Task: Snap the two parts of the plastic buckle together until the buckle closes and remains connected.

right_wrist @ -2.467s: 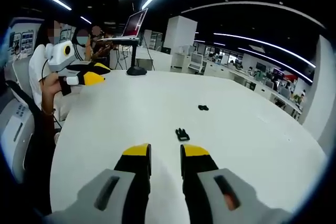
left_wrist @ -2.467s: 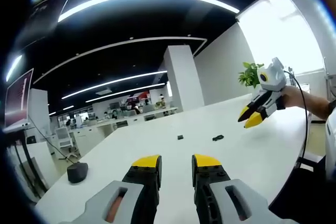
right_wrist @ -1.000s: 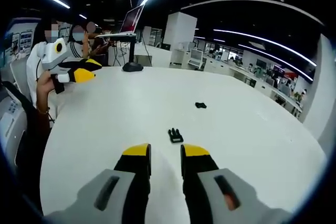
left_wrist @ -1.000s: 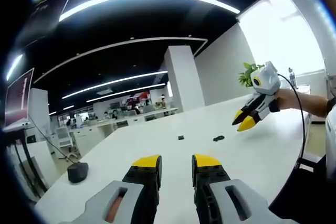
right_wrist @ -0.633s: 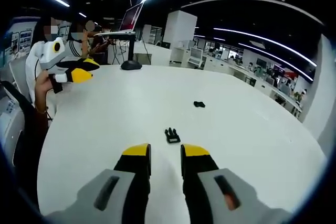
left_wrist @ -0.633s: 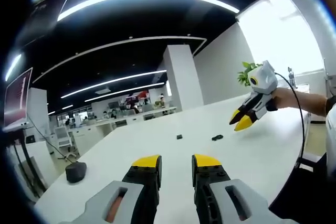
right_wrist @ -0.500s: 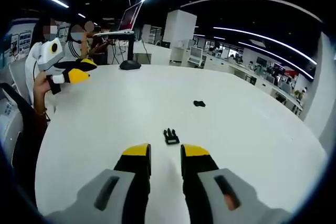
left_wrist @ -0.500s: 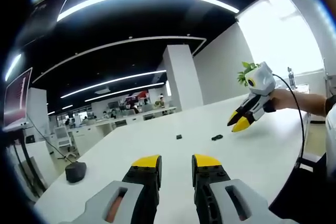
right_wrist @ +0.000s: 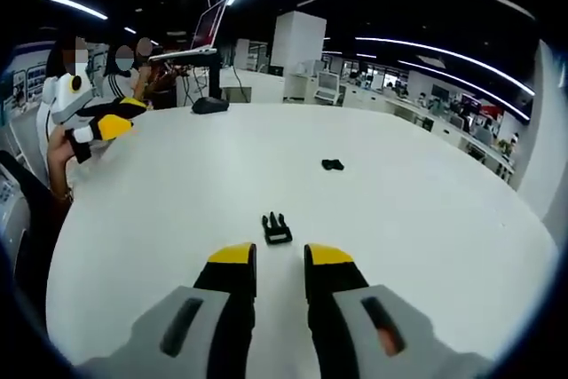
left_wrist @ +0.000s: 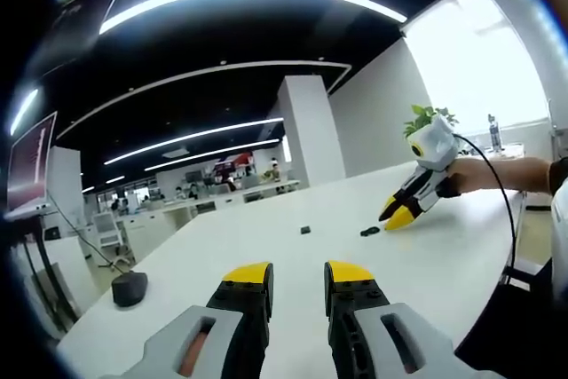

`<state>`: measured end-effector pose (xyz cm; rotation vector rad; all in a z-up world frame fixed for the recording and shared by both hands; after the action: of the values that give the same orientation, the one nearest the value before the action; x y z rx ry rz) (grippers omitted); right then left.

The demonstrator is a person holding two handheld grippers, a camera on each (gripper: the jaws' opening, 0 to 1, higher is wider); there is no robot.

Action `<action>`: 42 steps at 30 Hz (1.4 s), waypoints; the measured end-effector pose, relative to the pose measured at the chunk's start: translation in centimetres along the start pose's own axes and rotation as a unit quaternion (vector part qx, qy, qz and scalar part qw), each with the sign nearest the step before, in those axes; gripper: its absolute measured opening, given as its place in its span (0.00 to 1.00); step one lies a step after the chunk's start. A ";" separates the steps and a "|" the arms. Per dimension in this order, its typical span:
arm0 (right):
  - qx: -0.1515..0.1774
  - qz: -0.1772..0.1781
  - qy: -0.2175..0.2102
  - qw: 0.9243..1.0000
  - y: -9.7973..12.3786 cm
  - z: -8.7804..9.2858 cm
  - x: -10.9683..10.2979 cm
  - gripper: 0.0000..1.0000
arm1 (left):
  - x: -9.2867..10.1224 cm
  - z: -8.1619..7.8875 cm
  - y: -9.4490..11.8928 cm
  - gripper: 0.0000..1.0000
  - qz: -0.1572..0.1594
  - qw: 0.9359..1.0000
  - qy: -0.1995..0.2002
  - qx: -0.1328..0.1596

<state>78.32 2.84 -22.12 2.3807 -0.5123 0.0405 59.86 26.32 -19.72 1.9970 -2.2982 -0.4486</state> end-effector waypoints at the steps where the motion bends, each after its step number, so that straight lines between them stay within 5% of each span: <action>1: -0.001 0.000 0.000 1.000 -0.1 0.0 0.0 0.22 | 0.0 0.0 0.0 0.22 0.000 1.000 0.000 -0.001; 42: 0.034 -0.059 -0.037 0.997 -2.2 -1.1 0.5 0.20 | -0.2 0.1 -0.2 0.22 0.002 1.000 0.000 -0.003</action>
<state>79.76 4.84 -22.61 2.4815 -0.4098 -0.0853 60.10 26.53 -19.83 1.9904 -2.2965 -0.4559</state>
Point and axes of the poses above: the point that each gripper's makers call its tool centre point, and the gripper's own axes: y roughly backward along the fingers, x roughly to its right, z roughly out of its underside, the point moved 6 cm from there along y, roughly backward along the fingers, and after that the axes turned 11 degrees about -x, right-handed, at the moved point
